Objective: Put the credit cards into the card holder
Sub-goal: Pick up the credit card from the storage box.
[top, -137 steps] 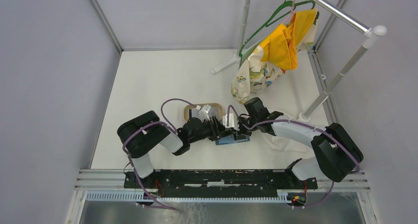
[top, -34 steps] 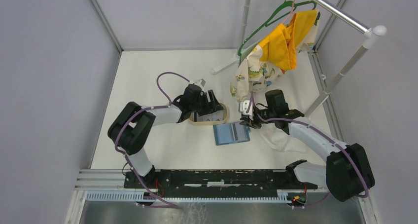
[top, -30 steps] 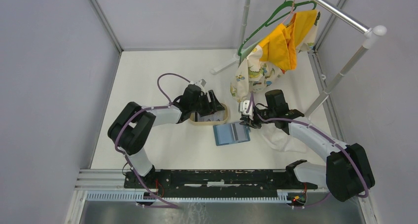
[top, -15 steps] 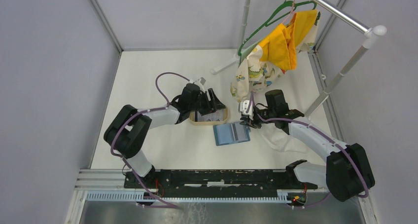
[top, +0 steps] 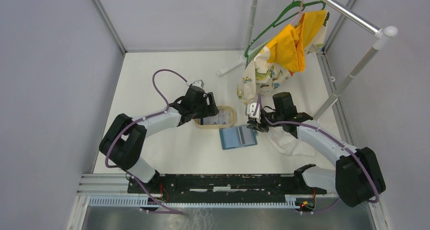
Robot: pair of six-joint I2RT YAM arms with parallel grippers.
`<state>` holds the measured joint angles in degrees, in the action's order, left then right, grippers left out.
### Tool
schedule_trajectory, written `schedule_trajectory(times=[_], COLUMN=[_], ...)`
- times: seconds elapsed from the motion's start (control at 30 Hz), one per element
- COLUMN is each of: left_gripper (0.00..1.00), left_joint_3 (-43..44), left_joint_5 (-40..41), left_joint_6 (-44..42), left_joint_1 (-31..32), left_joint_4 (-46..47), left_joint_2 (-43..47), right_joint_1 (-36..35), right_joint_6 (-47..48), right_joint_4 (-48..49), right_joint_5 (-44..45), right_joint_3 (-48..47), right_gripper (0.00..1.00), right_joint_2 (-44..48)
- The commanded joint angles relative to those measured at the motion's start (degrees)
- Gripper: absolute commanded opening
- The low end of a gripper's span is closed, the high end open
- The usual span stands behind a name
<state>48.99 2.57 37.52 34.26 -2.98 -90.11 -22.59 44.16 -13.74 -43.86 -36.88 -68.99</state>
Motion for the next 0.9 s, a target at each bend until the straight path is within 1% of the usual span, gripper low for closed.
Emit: schedule_trajectory(times=[0.0, 0.13, 0.37, 0.53, 0.57, 0.87], left_gripper=[0.83, 0.83, 0.84, 0.84, 0.84, 0.84], left_joint_3=[2.6, 3.3, 4.6, 4.3, 4.3, 4.9], left_joint_5=[-1.0, -3.9, -5.4, -10.2, -11.0, -15.8], left_joint_6=[-3.3, -2.3, -1.2, -0.1, 0.2, 2.6], left_joint_1=[0.2, 0.1, 0.3, 0.6, 0.6, 1.1], left_joint_4=[-0.1, 0.8, 0.7, 2.7, 4.6, 8.7], left_joint_2=[-1.8, -3.8, -6.8, -7.5, -7.8, -10.8], right_joint_1=[0.1, 0.2, 0.2, 0.1, 0.1, 0.1], right_joint_6=[-0.8, -0.8, -0.8, -0.8, -0.8, -0.8], right_joint_4=[2.5, 2.5, 2.4, 2.5, 2.5, 2.4], right_joint_5=[-0.3, -0.3, -0.4, -0.4, -0.4, -0.4], right_joint_3=[0.0, 0.0, 0.0, 0.0, 0.0, -0.2], right_gripper=[0.29, 0.29, 0.29, 0.29, 0.29, 0.29], right_joint_2=[0.4, 0.3, 0.6, 0.5, 0.5, 0.6])
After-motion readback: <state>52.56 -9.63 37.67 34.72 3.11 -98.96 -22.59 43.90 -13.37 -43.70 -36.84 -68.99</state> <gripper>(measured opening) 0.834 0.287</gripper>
